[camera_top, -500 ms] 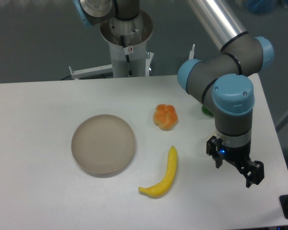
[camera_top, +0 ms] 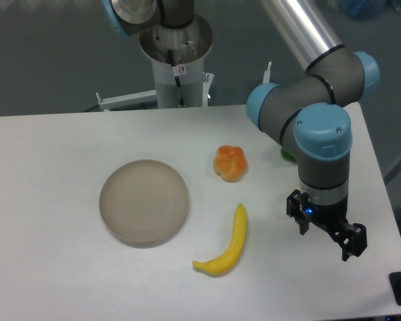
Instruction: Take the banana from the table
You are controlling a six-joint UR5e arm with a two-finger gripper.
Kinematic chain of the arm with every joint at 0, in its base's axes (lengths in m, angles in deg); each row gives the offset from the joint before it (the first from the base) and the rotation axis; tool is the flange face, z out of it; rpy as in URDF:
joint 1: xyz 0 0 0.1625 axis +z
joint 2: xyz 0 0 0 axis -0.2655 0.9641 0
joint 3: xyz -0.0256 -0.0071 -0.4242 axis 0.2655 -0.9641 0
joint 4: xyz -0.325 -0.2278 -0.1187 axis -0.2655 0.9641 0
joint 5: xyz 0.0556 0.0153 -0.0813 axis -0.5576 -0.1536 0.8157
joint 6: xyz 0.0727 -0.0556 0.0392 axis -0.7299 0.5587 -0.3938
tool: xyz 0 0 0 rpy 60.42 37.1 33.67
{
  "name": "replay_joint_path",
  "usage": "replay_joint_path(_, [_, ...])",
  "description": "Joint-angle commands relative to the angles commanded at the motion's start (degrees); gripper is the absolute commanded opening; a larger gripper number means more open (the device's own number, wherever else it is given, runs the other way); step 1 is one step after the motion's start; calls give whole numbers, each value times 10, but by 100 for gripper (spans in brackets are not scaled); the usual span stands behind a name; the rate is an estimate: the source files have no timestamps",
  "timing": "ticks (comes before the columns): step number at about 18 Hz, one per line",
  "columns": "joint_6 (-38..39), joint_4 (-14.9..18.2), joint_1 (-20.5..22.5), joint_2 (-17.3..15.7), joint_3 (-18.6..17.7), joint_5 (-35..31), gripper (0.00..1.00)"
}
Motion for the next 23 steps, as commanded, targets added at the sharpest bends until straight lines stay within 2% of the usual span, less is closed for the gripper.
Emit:
replay_joint_path(4, [54,7,-3,-3,-5,-1,100])
replay_joint_path(8, [187,11,-20,-24,-63,2,100])
replay_joint_path(11, [201,14,-20,-43,-110,10,100])
replay_joint_path(12, [202,29,-20,-47,-126,26,100])
replay_joint_path(14, [201,57,-21,-45,-131,50,100])
replay_joint_path(15, [201,59,-23,-41,-131,50,100])
replay_joint_path(20, [239,47,-36,-20,-148,52,100])
replay_joint_path(23, [242,6,-41,-20,-174,52,100])
